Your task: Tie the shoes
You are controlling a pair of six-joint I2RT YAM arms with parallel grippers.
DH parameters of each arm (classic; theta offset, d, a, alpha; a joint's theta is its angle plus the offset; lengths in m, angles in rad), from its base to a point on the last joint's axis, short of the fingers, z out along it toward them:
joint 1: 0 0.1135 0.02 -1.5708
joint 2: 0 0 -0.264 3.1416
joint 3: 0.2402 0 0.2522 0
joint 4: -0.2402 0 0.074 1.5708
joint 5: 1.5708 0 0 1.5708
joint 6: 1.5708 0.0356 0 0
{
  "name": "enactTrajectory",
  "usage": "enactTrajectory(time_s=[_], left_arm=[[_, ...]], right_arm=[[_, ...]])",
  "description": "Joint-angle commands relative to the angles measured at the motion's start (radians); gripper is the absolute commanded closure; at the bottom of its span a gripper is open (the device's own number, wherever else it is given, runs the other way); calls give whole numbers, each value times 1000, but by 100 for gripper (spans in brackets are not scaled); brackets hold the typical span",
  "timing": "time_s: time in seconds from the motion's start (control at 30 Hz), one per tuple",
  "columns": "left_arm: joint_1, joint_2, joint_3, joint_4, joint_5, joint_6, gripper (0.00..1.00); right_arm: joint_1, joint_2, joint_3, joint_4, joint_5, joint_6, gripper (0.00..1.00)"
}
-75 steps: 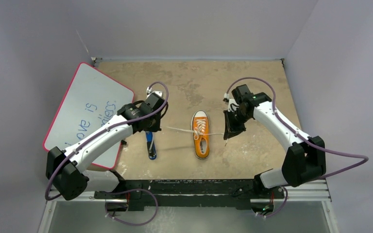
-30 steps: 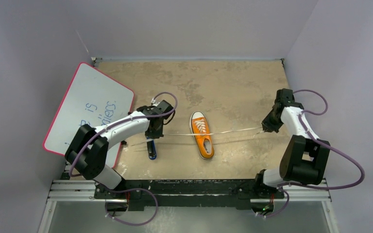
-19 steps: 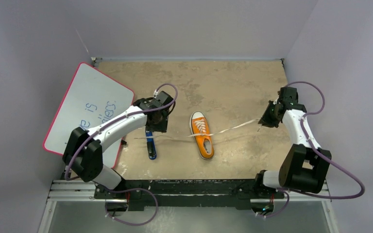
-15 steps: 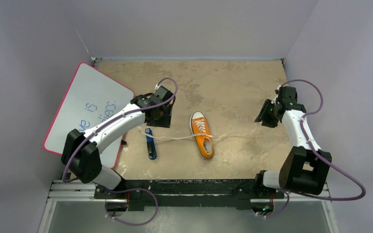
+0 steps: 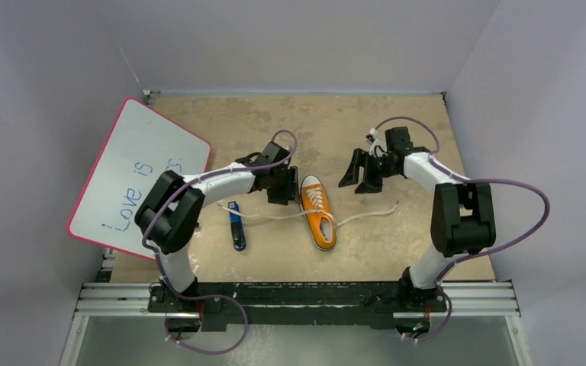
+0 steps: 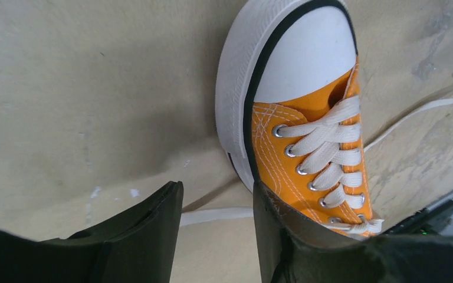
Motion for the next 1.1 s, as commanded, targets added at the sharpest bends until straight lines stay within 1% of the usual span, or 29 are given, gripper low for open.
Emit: enactTrajectory(time_s=[0.0,0.13,0.2,0.23,0.3,0.33,0.37,0.43,0.5,0.6,0.7,0.8,0.9,0.93,1.07], left_arm=[[6,-6,-87,357,188,-144,52],[6,50,-102,405,202,-178,51],[6,69,-128,493,220,-218,52],[6,79,-138,533,229,-237,53],[6,105,-142,596,248,-274,56],[7,124,-130,606,252,-280,58],[8,146,-114,609,255,-285,61],[8,194,-80,622,259,-297,64],[8,228,-44,634,258,-311,66],[11,278,22,618,257,-312,66],[24,327,95,587,245,-313,69],[54,362,168,517,215,-287,68],[83,343,213,378,163,-194,64],[90,328,210,348,155,-159,63],[100,253,187,219,150,-16,60]], right_arm=[[-9,25,-64,265,-374,143,26],[-8,127,-53,278,-426,143,26],[-4,171,-51,286,-460,136,28],[-1,189,-50,294,-474,136,32],[4,234,-33,292,-503,141,47],[6,257,-25,289,-515,147,50],[8,276,-19,294,-517,156,51],[10,304,-5,313,-519,174,50],[8,329,16,328,-522,200,51],[5,369,84,311,-494,225,61],[4,419,166,292,-468,244,64],[0,459,253,224,-425,228,63],[-19,468,312,105,-363,180,55],[-35,460,306,97,-362,168,53],[-98,395,198,81,-370,136,45]])
